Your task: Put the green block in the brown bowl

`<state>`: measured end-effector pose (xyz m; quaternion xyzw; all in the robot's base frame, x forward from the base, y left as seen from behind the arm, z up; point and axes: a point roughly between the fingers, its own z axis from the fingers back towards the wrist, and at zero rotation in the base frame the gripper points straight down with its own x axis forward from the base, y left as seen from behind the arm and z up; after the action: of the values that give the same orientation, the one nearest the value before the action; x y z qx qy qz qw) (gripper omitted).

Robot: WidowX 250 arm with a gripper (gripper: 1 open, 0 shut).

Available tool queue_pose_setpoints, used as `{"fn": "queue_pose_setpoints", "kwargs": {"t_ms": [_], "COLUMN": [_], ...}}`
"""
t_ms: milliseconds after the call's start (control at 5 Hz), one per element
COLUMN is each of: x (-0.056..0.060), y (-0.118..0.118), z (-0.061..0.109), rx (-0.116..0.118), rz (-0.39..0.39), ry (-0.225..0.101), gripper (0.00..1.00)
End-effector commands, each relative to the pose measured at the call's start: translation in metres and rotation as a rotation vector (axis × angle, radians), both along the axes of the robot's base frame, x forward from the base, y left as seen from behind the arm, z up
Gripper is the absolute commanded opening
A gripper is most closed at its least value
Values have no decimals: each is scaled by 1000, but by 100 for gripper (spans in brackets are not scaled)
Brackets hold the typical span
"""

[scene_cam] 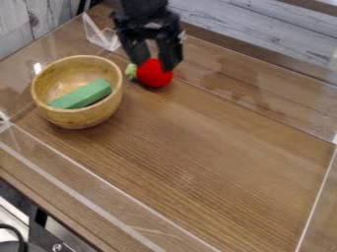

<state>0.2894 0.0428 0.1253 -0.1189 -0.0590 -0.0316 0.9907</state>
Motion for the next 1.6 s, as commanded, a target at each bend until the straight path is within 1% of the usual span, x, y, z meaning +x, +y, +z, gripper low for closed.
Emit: {"fn": "queue_pose_setpoints", "kwargs": {"t_ms": [0, 200, 400, 600, 800, 1000, 1200, 1400], "x": [8, 11, 25, 35, 45, 51, 60, 69], "y": [-23, -52, -69, -78, -67, -56, -49, -44], "z": [24, 21, 10, -3, 0, 0, 7, 13], "rx": [32, 51, 67, 86, 98, 110, 121, 133], "rz": [25, 36, 12, -6, -42, -74, -88, -87], "ry": [-87, -98, -113, -124, -137, -145, -151, -156], "gripper": [100, 100, 100, 100, 100, 100, 100, 100]}}
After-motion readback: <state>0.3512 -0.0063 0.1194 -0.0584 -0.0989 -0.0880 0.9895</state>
